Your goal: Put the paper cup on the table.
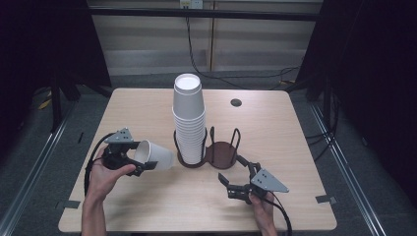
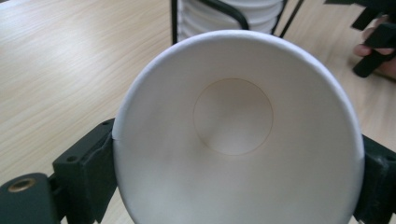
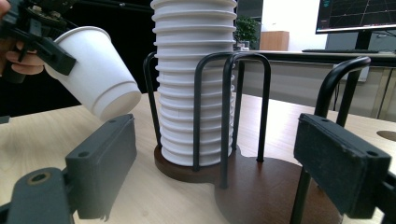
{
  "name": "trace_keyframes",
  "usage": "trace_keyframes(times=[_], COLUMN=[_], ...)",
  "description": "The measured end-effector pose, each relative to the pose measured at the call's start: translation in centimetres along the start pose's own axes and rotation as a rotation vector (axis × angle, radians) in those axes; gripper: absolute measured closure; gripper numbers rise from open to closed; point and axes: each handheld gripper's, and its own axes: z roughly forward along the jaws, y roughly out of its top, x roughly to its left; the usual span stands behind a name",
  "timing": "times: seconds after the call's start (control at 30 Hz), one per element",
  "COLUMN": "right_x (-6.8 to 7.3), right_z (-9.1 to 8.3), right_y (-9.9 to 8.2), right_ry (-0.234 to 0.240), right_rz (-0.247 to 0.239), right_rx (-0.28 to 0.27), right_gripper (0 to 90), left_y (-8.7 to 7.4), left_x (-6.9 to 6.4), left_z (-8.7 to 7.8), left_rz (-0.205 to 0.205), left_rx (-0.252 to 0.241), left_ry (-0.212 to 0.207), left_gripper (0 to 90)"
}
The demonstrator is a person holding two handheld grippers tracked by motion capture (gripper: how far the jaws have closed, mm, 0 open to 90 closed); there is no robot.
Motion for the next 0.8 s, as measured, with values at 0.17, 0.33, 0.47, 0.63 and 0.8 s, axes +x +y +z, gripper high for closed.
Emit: trace_keyframes(times=[0.17, 0.33, 0.47, 0.63, 0.8], right_x=[0.1, 0.0, 0.0, 0.0, 0.0], right_z=[0.0, 0.0, 0.0, 0.0, 0.0], right_y=[0.0, 0.0, 0.0, 0.0, 0.0], right_ry=[-0.003, -0.001, -0.002, -0.004, -0.009], right_rz=[-0.008, -0.001, -0.002, -0.003, -0.003], right_rx=[-0.003, 0.001, -0.001, -0.002, -0.002], right_gripper=[13.3, 13.6, 13.6, 13.6, 13.1], left_y=[0.6, 0.9, 1.6, 2.0, 2.4], left_x=[0.7, 1.5, 2.3, 3.1, 3.7], left_z=[-0.2, -0.2, -0.4, -0.3, 0.3], left_rz=[-0.008, -0.013, -0.001, 0.029, 0.045], left_rx=[0.021, 0.056, 0.092, 0.143, 0.205], left_ry=[0.027, 0.050, 0.075, 0.100, 0.110], left_gripper=[8.2, 8.1, 8.0, 7.8, 7.6])
